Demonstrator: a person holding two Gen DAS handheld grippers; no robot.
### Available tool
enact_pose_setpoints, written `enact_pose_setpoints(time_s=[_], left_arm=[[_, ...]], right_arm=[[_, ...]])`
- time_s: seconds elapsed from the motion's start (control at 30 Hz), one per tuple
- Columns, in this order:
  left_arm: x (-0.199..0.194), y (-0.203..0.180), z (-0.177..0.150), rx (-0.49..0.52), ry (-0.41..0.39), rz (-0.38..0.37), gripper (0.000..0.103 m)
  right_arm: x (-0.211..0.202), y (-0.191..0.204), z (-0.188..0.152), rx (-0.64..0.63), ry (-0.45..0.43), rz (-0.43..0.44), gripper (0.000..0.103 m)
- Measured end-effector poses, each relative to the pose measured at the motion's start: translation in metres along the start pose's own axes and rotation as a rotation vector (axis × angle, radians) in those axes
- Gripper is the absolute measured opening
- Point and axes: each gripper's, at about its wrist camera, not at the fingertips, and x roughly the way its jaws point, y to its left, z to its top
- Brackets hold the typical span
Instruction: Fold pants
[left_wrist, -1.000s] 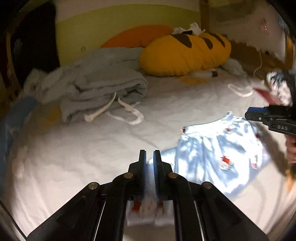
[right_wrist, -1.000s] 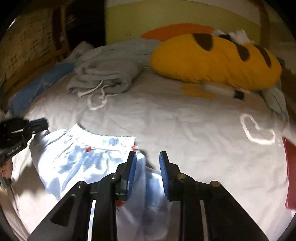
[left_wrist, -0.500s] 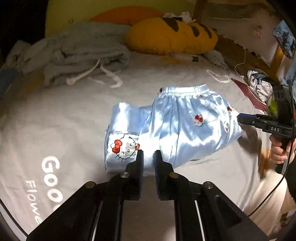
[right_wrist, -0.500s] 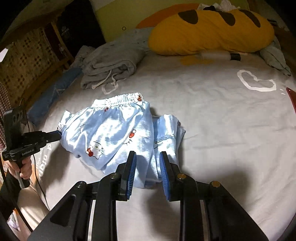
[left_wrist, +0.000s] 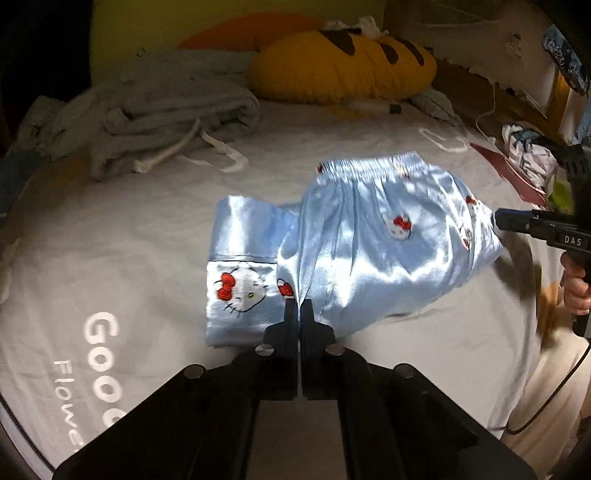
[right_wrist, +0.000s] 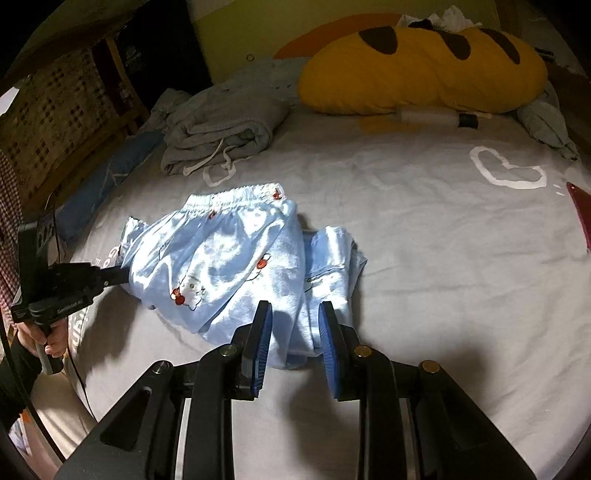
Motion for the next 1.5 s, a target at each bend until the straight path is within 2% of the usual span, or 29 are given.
enact_pose_setpoints(time_s=[0.17,0.3,0.47,0.67,0.87,0.97,1.1,1.23,1.27,1.3,1.33,1.5], left_arm=[[-0.014,0.014,-0.005,-0.058,-0.031,0.094,0.000],[-0.007,0.023,-0.009,-0.074,-0.009,0.161,0.000],[-0.001,0.029,-0.009,-0.103,0.017,0.171,0.000],[-0.001,0.028,-0.007,-0.094,0.016,0.194,0.000],[-0.002,0.025,-0.008,-0.071,0.018,0.222,0.001],[-0.002,0.025,-0.008,-0.073,0.019,0.219,0.001],[-0.004,0.027,-0.008,-0.086,0.018,0.209,0.001],[-0.004,0.027,-0.008,-0.084,0.018,0.207,0.001],[-0.004,0.027,-0.008,-0.084,0.018,0.208,0.001],[-0.004,0.027,-0.008,-0.084,0.018,0.209,0.001],[-0.004,0.027,-0.008,-0.084,0.015,0.207,0.001],[-0.015,0.022,-0.004,-0.080,-0.031,0.158,0.001]], right_arm=[[-0.005,-0.007,-0.003,0.017,0.002,0.024,0.026],[-0.004,0.004,-0.004,-0.041,0.004,0.028,0.026],[0.006,0.020,-0.011,-0.112,0.061,0.059,0.026],[0.019,0.032,-0.018,-0.174,0.108,0.030,0.026],[0.023,0.013,-0.016,-0.098,0.102,-0.047,0.026],[0.022,0.009,-0.015,-0.073,0.110,-0.006,0.026],[0.022,0.024,-0.020,-0.160,0.127,0.024,0.026],[0.033,0.040,-0.027,-0.250,0.152,-0.046,0.026],[0.033,0.039,-0.027,-0.241,0.155,-0.053,0.016],[0.033,0.037,-0.028,-0.223,0.147,-0.061,0.006],[0.030,0.034,-0.027,-0.205,0.128,-0.073,0.001],[0.004,0.026,-0.016,-0.169,-0.057,-0.189,0.000]])
